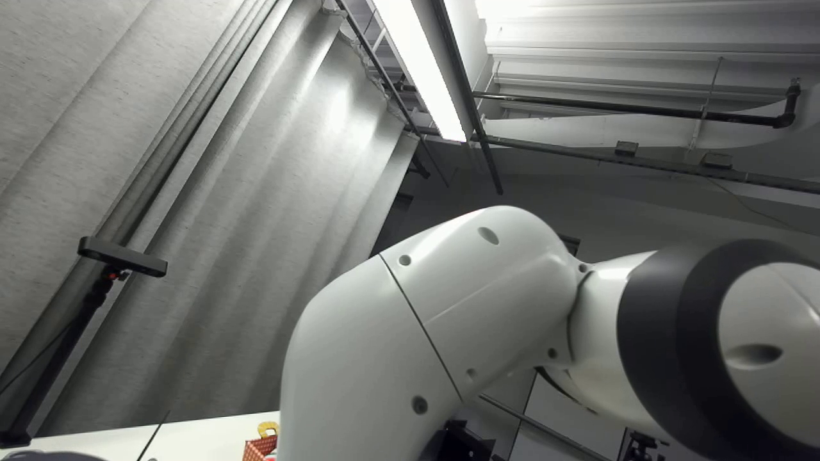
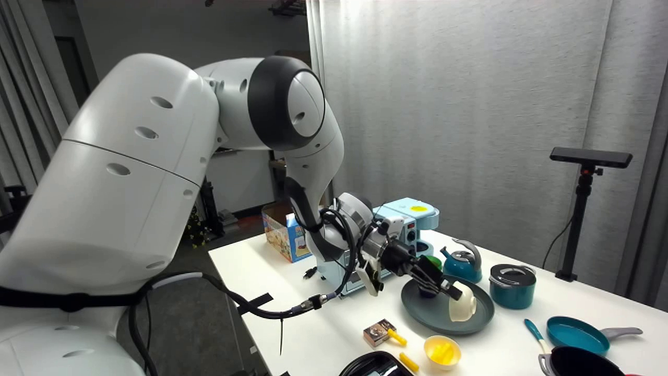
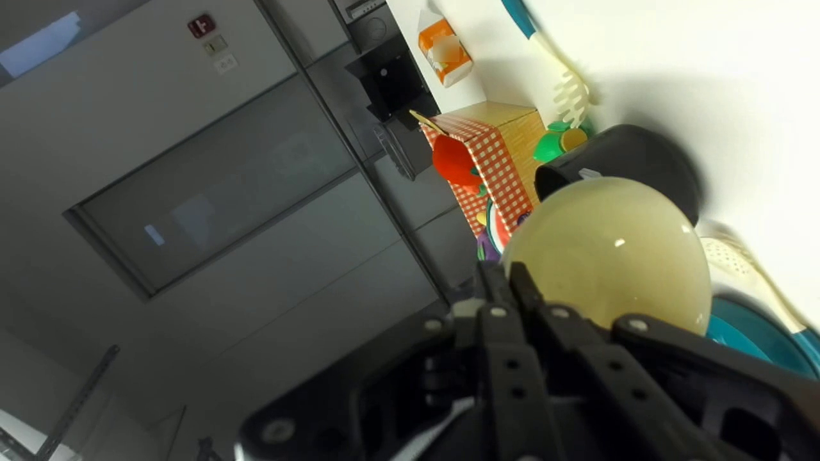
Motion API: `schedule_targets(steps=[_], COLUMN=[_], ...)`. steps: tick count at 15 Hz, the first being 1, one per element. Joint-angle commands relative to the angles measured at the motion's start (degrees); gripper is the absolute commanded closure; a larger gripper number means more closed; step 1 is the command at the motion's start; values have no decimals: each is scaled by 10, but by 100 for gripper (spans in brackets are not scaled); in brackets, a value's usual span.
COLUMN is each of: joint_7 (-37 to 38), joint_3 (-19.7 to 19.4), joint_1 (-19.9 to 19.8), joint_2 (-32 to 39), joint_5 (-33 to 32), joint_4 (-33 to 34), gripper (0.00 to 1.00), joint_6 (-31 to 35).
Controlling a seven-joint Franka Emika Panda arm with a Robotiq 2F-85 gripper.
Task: Pour the contents of the small bowl into the other small bowl
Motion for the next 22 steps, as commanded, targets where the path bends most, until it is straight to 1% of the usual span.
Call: schedule_targets(steps=[1,4,7,12,16,22], joint_7=[15,21,55,138,208,284], joint_3=[12,16,20,21,17,13], joint_1=[-5,-9,-13,-14,-10,-5], joint_2=[0,0,2,5,7,8], joint_5=[-11,1,22,91,128,157], joint_4=[-3,-2,1,7,11,13], gripper=[99,99,99,99,99,99], joint_6=[-19,-13,-12,-10,-14,-17])
